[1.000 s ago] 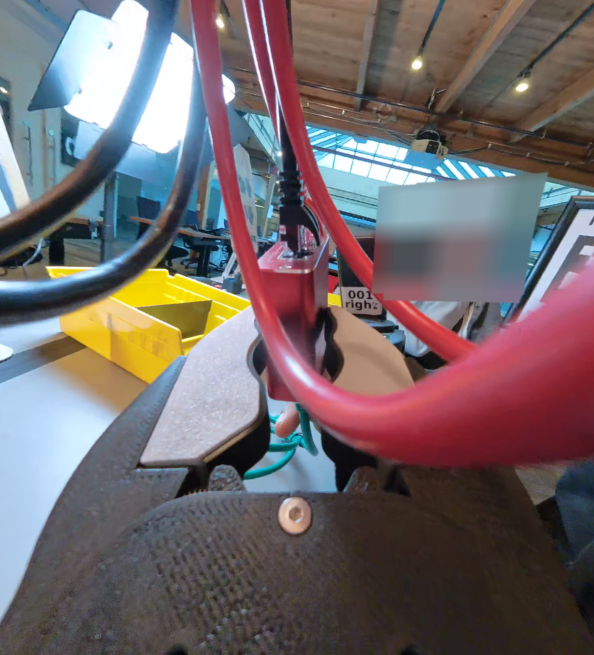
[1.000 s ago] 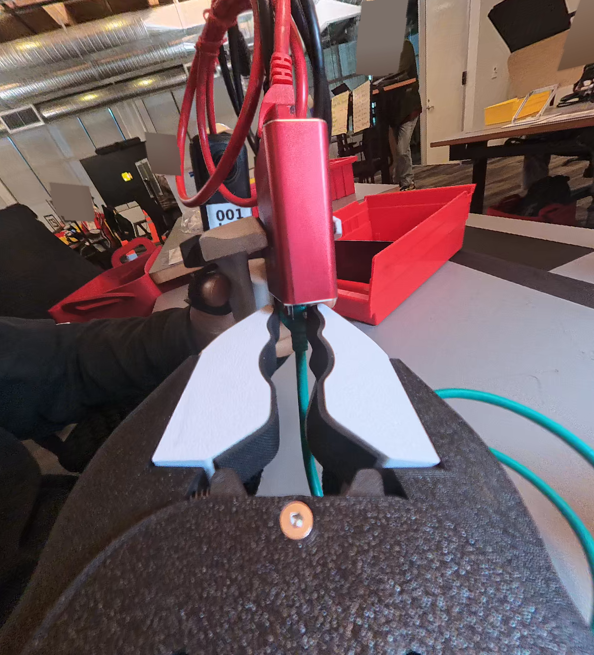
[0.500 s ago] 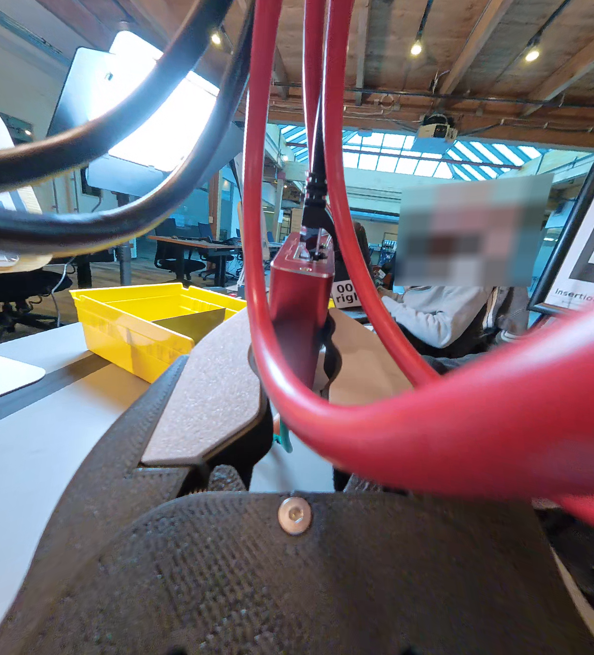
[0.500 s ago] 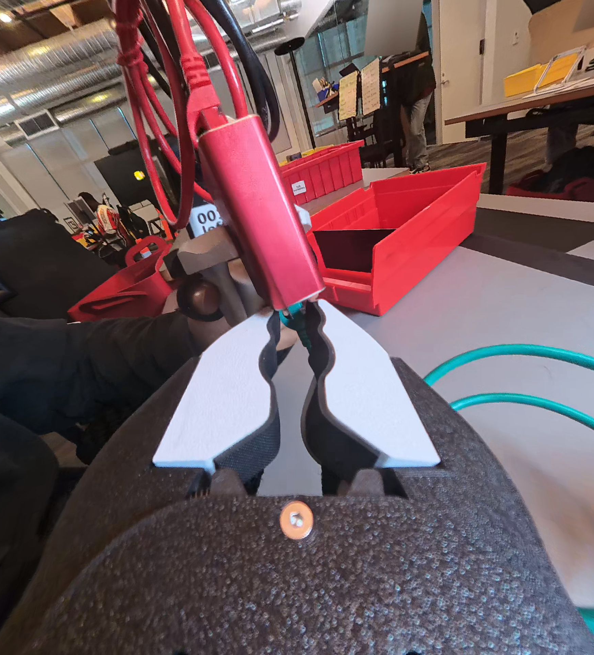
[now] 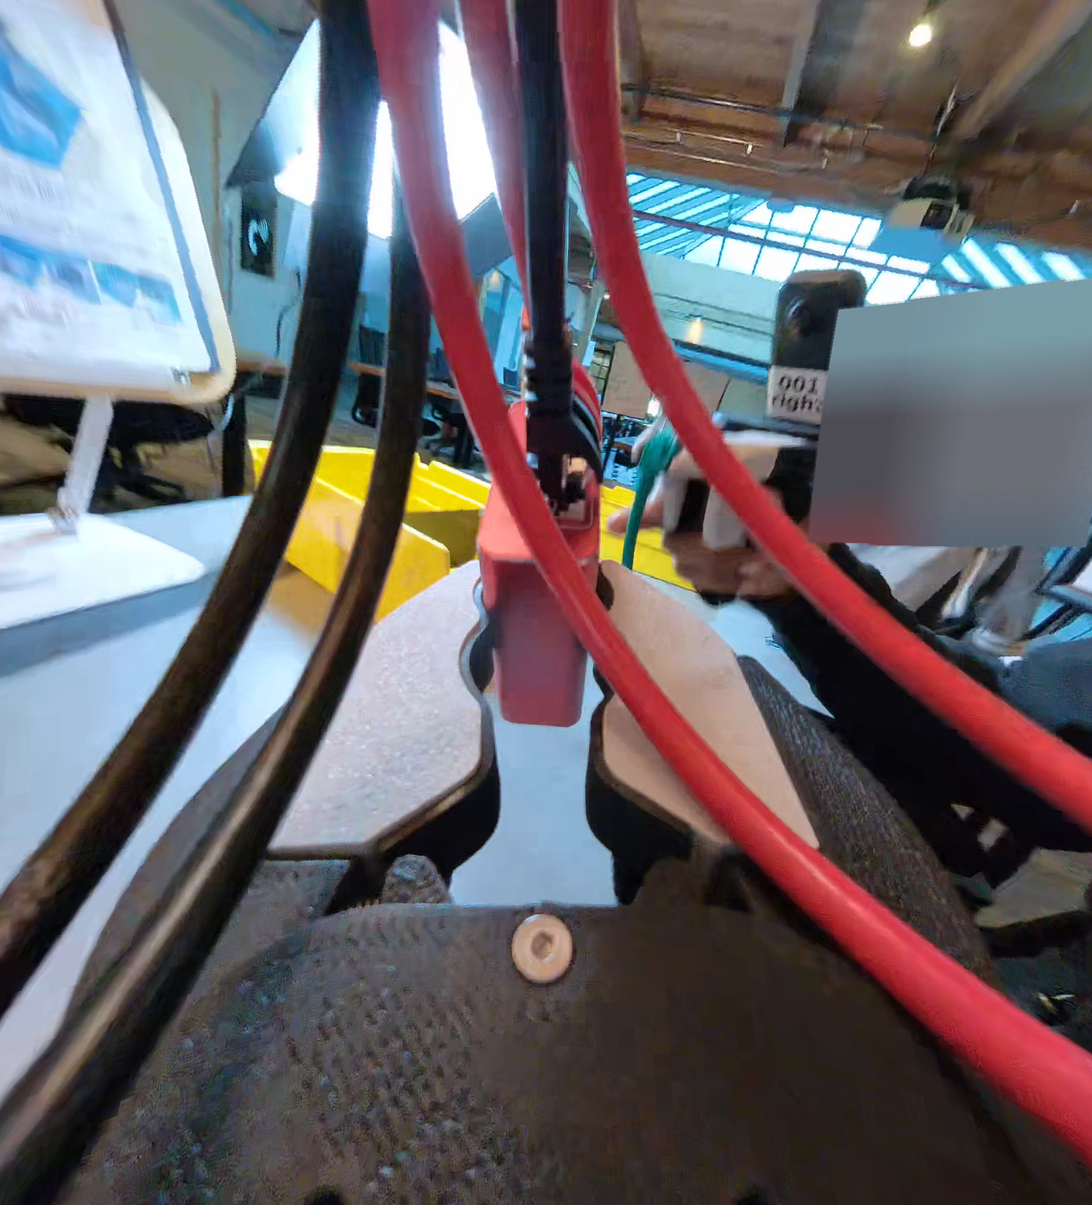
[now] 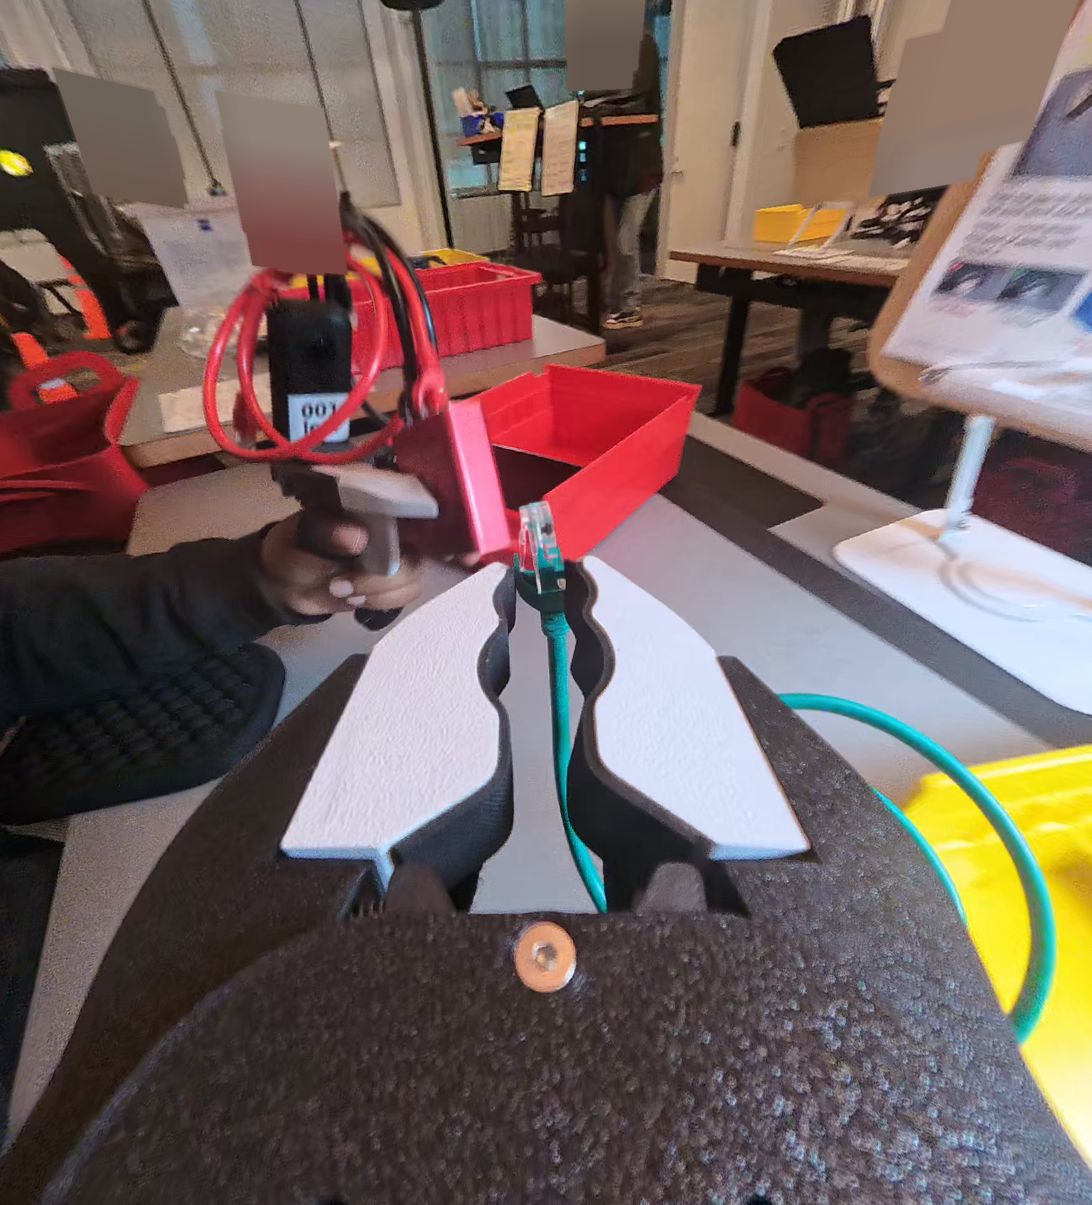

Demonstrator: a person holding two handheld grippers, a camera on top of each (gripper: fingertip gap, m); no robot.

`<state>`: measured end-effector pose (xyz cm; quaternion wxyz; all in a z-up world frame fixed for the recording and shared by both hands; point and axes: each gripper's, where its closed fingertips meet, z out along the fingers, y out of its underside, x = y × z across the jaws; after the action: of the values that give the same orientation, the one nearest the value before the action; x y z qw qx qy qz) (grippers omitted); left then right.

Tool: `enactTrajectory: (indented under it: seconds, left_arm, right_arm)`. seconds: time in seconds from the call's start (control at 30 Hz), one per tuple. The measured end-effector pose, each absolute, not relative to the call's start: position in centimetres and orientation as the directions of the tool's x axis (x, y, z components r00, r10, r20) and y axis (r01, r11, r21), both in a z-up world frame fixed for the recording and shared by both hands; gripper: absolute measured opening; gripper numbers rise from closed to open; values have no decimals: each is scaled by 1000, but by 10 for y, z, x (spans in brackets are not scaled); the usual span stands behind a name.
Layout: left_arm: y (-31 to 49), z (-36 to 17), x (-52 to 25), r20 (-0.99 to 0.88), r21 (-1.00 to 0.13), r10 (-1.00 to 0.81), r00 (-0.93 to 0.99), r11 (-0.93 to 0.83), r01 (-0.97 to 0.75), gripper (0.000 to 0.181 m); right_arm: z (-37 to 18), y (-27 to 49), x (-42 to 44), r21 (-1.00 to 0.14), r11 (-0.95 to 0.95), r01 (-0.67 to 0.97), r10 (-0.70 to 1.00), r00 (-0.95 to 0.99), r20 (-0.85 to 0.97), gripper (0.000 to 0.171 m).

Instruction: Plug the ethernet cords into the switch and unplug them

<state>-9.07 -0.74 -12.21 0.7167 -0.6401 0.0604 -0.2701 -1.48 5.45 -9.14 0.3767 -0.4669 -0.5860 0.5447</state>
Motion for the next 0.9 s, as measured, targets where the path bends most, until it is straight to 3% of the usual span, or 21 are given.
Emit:
enactTrajectory:
  seconds: [0.2, 0.4, 0.67, 0.77, 0.9]
  left_arm:
    - [-4, -154, -86, 287, -955, -449, 846, -66, 289, 27]
    - [1, -170, -75, 290, -957, -453, 843, -121, 264, 27]
    - [4, -179, -69, 284, -959, -458, 842, -151, 241, 27]
    - [5, -183, -70, 278, -960, -449, 849, -167, 226, 27]
    - [7, -193, -66, 316, -943, -448, 836, -247, 224, 27]
  right_arm:
    - [-32, 111, 0, -980, 117, 160, 982, -168, 90, 14]
    - [-29, 196, -19, -936, 182, 302, 982, -9, 189, 13]
    - [-167, 277, -28, -757, 68, 649, 982, 90, 165, 15]
    - [-178, 278, -27, -739, 99, 667, 968, 108, 228, 44]
    - [-131, 243, -28, -866, 117, 487, 979, 89, 183, 58]
